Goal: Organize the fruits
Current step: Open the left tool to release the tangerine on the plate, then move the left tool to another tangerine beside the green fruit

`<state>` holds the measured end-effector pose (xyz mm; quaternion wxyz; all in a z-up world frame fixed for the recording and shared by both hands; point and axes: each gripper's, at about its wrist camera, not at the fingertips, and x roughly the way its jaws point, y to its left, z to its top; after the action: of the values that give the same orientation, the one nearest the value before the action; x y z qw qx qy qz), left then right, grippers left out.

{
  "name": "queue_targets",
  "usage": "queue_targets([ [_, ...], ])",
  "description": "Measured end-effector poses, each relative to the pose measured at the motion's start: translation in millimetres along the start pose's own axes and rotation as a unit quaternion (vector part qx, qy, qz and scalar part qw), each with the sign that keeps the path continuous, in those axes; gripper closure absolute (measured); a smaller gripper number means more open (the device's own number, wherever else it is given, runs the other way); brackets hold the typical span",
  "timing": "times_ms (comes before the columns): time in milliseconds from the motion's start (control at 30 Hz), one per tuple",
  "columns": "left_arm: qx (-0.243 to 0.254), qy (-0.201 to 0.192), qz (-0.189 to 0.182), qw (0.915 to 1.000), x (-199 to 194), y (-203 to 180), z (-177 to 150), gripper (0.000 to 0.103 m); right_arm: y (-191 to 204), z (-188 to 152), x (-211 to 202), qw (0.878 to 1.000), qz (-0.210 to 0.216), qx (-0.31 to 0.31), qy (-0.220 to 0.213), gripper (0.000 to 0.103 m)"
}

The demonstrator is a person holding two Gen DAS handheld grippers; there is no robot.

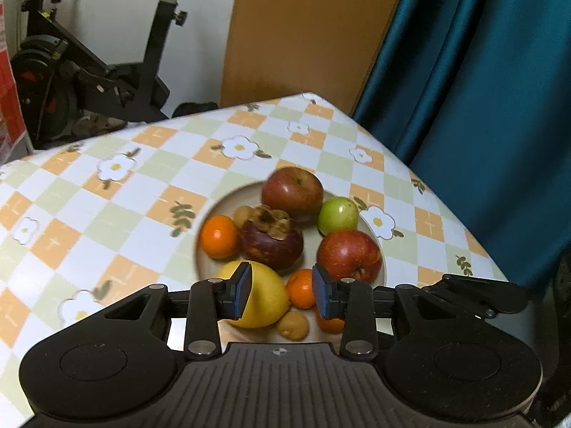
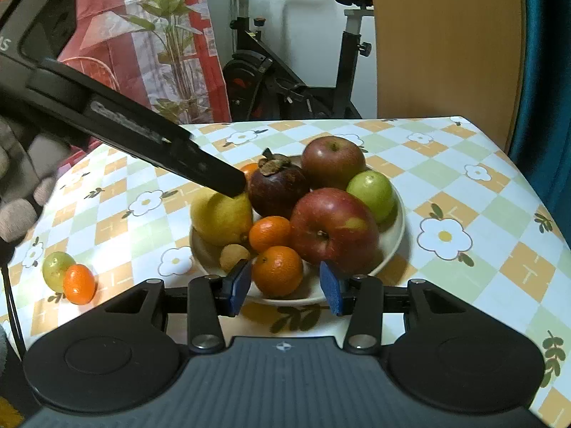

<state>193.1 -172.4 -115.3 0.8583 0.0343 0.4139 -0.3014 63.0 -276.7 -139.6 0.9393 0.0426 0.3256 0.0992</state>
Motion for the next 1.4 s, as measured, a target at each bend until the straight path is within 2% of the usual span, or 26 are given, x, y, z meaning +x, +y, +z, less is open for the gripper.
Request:
queue_targets([
  [233,-0.043,-0.024,0.006,0.9988,-50.0,33.7,-14.2,0.064,10.4,6.3,-1.8,1.0,0.028,-0.005,-0.007,0.057],
  [500,-0.111,-0.028,0.044,0.9924,-81.7,77.0,-48.1,0.064,34.1,10.5,2.7,0.998,0.06,-0.019,0.001,0.057],
  [867,-0.14,-0.017,0.045,0.989,-78.0,93.9,-75.7,0.064,77.7,6.8,21.9,0.991,0.108,-0.064,0.036,0.057],
  [1033,-0.147,-0.007,0.039,0.9883,-74.1,97.5,-87.2,0.064,101.5,3.5,28.9,0.985,0.136,-0.097,0.052,0.056],
  [1100,-0.149,-0.001,0.036,0.9882,-71.0,98.3,-90.8,0.064,108.5,2.5,33.4,0.981,0.152,-0.106,0.059,0.052],
  [1400,-0.132,0.018,0.023,0.9908,-58.4,94.7,-98.2,0.065,139.2,-2.9,52.5,0.965,0.193,-0.149,0.095,0.052],
])
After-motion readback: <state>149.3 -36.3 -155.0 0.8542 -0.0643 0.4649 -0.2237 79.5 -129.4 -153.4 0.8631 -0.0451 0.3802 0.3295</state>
